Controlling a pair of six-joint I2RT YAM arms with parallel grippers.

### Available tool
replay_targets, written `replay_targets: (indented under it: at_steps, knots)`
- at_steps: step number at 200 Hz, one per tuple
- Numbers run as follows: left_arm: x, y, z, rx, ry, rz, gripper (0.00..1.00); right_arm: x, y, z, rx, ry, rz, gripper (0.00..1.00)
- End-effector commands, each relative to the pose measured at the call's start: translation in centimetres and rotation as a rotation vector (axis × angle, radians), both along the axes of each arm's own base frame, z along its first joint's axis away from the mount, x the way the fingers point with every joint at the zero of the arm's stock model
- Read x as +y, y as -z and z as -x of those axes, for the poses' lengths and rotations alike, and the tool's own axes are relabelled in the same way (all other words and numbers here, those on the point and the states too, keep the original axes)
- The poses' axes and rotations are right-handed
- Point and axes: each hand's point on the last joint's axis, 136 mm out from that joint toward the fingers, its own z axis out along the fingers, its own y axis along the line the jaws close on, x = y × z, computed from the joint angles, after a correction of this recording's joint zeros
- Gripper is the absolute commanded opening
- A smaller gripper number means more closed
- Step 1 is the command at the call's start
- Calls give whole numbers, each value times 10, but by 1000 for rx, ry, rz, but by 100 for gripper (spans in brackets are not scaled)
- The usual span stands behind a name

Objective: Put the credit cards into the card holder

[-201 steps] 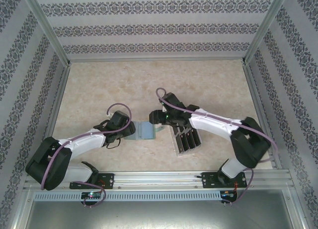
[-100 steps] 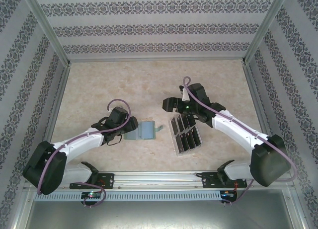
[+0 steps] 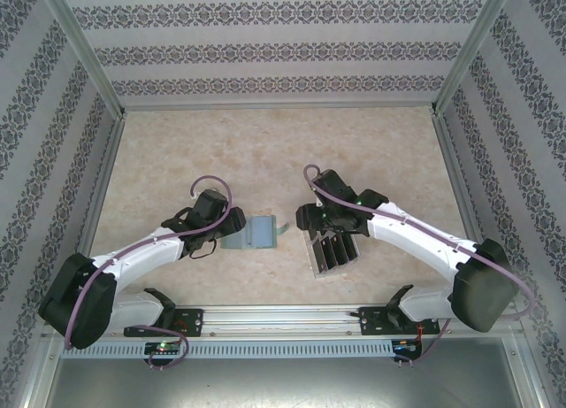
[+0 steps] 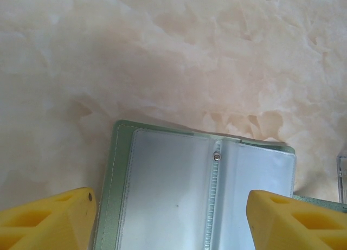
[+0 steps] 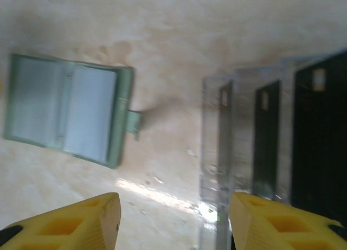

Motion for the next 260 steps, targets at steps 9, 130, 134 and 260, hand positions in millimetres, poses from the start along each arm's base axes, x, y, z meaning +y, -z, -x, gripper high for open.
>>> replay_targets:
  at_steps: [9, 130, 134, 260]
  knots:
    - [-2, -5, -4, 1, 19, -12, 74, -42, -28, 1, -104, 86, 139, 55]
    - [-4, -5, -5, 3, 18, 1, 74, -95, -30, -38, -81, 135, 144, 52]
    - [-4, -4, -5, 5, 17, 0, 74, -95, -28, -39, -77, 133, 145, 51]
    - [-4, -5, -4, 3, 15, 2, 74, -87, 26, -54, 64, 98, 136, 27]
